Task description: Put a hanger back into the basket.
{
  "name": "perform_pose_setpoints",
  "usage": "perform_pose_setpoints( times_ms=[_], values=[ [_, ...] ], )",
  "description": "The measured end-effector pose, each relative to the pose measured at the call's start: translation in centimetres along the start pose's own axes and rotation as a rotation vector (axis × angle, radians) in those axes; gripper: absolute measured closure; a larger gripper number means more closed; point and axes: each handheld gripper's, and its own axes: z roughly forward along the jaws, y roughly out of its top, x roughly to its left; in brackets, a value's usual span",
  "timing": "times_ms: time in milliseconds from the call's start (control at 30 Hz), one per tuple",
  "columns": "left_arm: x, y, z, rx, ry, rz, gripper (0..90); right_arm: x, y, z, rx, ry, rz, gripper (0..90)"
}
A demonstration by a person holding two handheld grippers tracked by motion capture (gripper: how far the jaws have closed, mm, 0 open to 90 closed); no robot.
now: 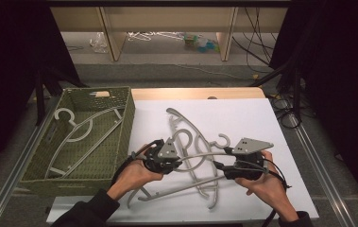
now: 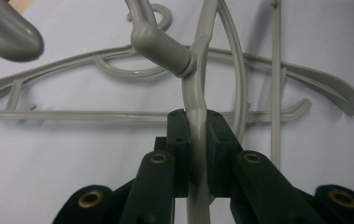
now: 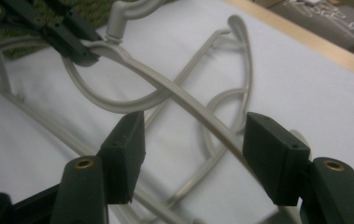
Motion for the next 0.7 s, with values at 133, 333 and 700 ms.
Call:
perform_pose_setpoints(
  times_ms=[133,333,700],
  values=[
    [0.9,0.1,-1.3,-0.005,0.030,-0.038,81.4,-0.3,0.1,-0.8,-0.058,-0.017,0.043,39.7],
    [1.8,0.8,-3.2,-0.031,0.060,-0.070,81.4,0.3,-0.1,-1.4,-0.094,0.007,0.065,38.5],
    [2.9,1.7,-5.8,-0.132,0.062,-0.157,81.3,0.9,-2.1,-0.4,-0.022,0.021,0.120,32.3]
  ],
)
